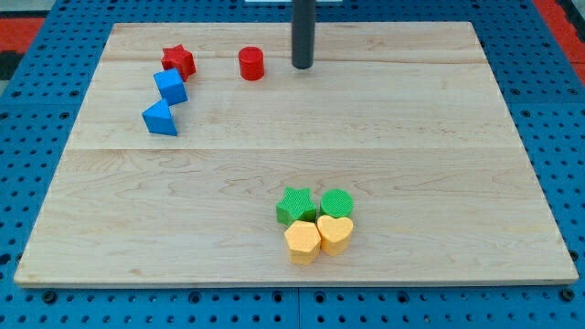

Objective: Nudge yellow hexagon up a bit

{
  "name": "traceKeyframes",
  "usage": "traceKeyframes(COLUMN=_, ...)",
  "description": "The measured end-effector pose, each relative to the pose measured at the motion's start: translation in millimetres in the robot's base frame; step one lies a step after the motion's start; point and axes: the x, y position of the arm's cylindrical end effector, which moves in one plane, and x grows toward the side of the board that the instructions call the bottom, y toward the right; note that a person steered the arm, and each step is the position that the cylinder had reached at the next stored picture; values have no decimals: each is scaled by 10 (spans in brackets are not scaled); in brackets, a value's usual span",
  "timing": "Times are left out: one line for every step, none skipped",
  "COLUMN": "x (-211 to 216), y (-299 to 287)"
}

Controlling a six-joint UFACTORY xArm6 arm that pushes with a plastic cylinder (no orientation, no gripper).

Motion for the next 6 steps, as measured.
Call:
traceKeyframes(x=0, y=-229)
traceKeyframes(x=0, y=-458)
traceKeyframes(x=0, y=-520)
traceKeyframes(x=0, y=-569)
traceKeyframes(x=0, y=-587)
traceKeyframes(x=22, y=-574)
